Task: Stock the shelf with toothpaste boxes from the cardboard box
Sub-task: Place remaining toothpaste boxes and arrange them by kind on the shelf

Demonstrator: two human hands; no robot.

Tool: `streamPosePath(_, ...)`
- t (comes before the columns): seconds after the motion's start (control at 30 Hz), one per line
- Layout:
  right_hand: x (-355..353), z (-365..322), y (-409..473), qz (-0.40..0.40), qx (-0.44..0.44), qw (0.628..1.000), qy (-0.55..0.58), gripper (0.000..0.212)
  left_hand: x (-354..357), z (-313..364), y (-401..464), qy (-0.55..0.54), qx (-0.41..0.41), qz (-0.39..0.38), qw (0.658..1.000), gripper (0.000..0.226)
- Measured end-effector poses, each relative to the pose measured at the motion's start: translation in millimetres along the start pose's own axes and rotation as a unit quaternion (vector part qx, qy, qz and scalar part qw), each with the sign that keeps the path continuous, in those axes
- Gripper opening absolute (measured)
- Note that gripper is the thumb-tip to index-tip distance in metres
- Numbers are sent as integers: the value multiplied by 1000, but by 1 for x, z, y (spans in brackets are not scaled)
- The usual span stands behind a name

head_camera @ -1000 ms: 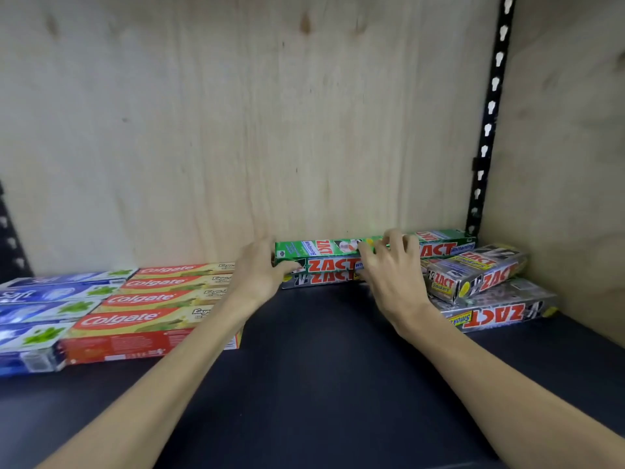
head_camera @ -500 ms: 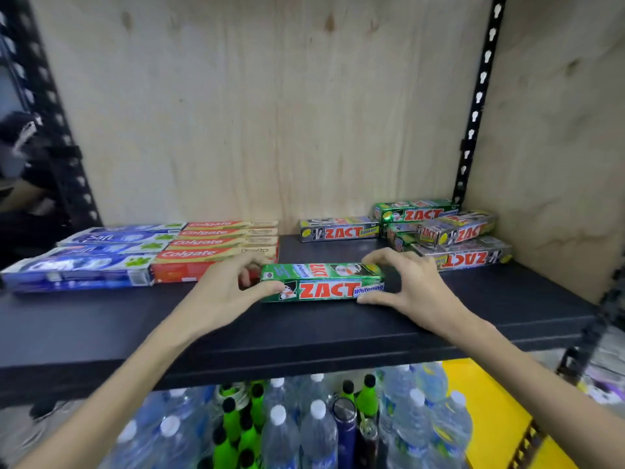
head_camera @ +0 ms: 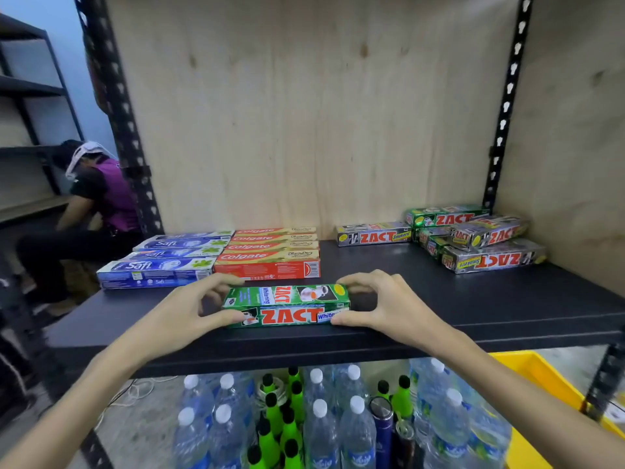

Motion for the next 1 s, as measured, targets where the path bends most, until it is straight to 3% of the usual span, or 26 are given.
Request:
streamPosePath(0.1, 11, -13, 9, -5, -17, 998, -58, 78, -15, -4, -6, 11, 14, 27, 999, 54)
streamPosePath(0.2, 3, -17, 9, -5, -36, 997, -73, 68, -19, 7, 1, -6, 42, 37, 998, 58)
streamPosePath(0.3, -24, 12, 12, 43, 5, 998, -40, 60, -15, 30, 25, -21, 60, 51, 997, 49)
streamPosePath(0.43, -68, 75, 37, 117, 68, 983, -125, 51, 6, 58, 89, 10, 58, 60, 996, 31)
streamPosePath(0.63, -91, 128, 109, 116, 97, 960, -237, 46, 69, 78, 214, 58, 80, 5, 995, 9)
streamPosePath(0.8, -98, 177, 139, 182, 149, 950, -207, 45, 114, 66, 285, 60, 69, -28, 995, 26)
streamPosePath(0.9, -93, 188, 144, 184, 161, 938, -248, 32, 128, 57, 305, 80, 76, -36, 993, 38)
streamPosePath(1.0, -88, 181, 151, 180, 142, 932, -280, 23, 134, 51, 311, 88, 81, -36, 992, 35)
Point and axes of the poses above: each hand's wrist, its own y-axis towards the middle knuckle, its own x-axis out of the palm, z = x × y, the point moved 10 cm from there along y, towards the middle knuckle
